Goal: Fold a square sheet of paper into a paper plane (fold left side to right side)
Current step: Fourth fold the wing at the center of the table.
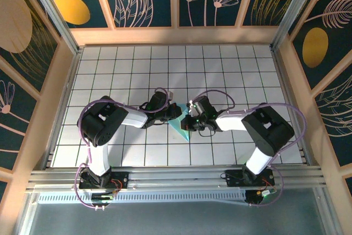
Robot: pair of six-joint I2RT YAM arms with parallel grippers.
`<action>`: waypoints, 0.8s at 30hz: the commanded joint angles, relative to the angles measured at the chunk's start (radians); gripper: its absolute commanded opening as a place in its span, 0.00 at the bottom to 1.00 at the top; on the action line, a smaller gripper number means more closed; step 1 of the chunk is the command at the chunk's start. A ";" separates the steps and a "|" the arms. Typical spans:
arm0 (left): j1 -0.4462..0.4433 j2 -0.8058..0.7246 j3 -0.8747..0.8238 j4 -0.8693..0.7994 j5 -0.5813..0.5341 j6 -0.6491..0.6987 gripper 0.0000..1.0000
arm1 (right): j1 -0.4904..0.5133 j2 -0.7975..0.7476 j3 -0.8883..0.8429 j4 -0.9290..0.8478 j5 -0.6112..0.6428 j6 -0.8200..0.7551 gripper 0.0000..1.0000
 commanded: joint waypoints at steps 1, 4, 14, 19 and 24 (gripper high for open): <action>0.003 0.039 -0.011 -0.114 -0.073 -0.001 0.00 | 0.018 -0.042 -0.044 -0.077 -0.012 0.015 0.00; 0.003 0.041 -0.010 -0.113 -0.073 -0.002 0.00 | 0.020 -0.059 -0.063 -0.085 -0.021 0.016 0.00; 0.003 0.046 -0.010 -0.112 -0.072 -0.002 0.00 | 0.025 -0.099 -0.067 -0.096 -0.029 0.020 0.00; 0.003 0.049 -0.006 -0.113 -0.072 -0.002 0.00 | 0.029 -0.116 -0.076 -0.108 -0.033 0.020 0.00; 0.003 0.052 -0.005 -0.113 -0.072 -0.001 0.00 | 0.032 -0.129 -0.084 -0.115 -0.035 0.021 0.00</action>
